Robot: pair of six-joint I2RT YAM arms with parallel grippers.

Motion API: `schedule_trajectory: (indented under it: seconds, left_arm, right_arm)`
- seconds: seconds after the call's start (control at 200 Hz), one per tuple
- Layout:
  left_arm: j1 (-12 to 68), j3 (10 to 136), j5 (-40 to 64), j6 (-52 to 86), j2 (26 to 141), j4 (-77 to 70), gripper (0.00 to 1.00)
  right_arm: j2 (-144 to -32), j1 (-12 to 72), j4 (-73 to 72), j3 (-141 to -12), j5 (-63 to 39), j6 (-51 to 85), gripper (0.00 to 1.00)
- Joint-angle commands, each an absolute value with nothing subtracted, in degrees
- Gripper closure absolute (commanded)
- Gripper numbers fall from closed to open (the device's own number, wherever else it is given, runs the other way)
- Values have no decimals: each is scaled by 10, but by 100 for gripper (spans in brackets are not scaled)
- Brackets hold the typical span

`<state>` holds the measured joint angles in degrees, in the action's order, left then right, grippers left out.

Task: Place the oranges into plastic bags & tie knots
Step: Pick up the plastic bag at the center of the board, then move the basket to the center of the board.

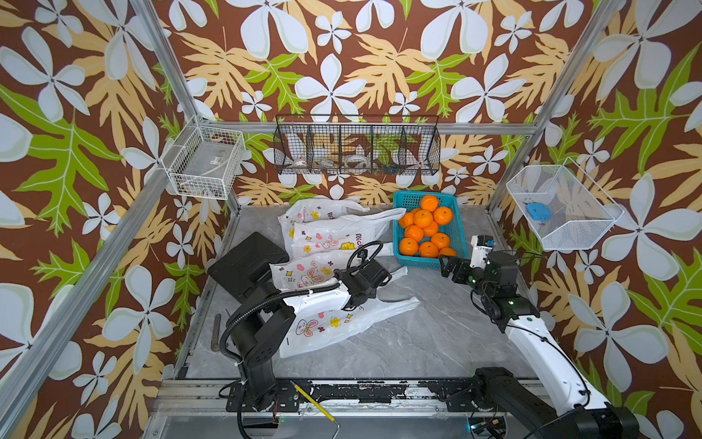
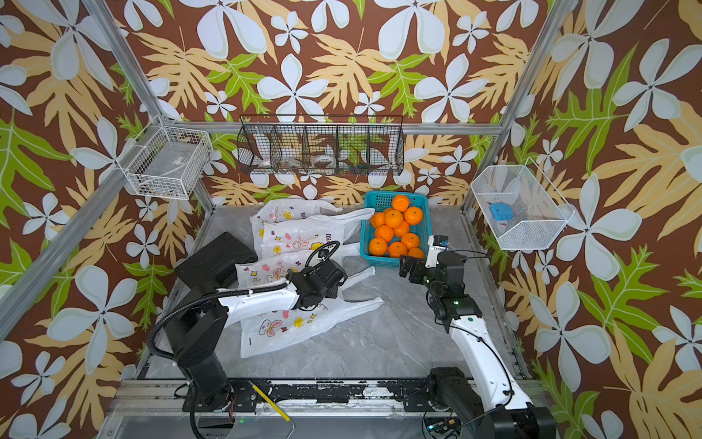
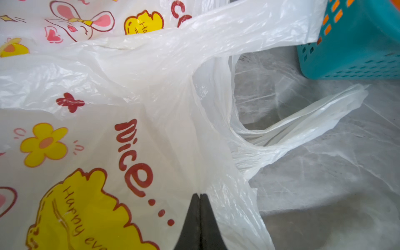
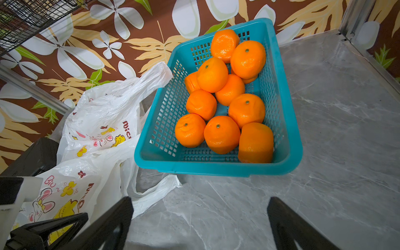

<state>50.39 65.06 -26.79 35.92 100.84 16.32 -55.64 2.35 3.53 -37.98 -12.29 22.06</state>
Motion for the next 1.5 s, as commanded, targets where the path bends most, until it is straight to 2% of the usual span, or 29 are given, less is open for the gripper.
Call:
schedule_trajectory:
  seconds: [0.0, 0.17, 0.325, 0.541, 0.771, 1.146, 1.491]
  left_arm:
    - [504, 642, -290, 365, 991, 155, 100]
    - [504, 595, -295, 347, 907, 120, 100]
    - [501, 533, -290, 313, 790, 65, 100]
    - [452, 472, -191, 313, 659, 21, 100]
    - [431, 432, -154, 300, 557, -26, 100]
    - [414, 446, -153, 321, 507, -28, 100]
    - [406, 472, -164, 313, 522, -22, 100]
  right_arm:
    - [-562, 24, 38, -388, -131, 216, 1]
    - [-598, 25, 44, -419, -157, 207, 1]
    - [-687, 24, 50, -479, -198, 202, 1]
    - [-851, 24, 63, -583, -230, 215, 1]
    - [-958, 16, 113, -648, -227, 207, 5]
    - [-938, -23, 171, -576, -206, 186, 6]
    - [-794, -73, 199, -443, -94, 198, 6]
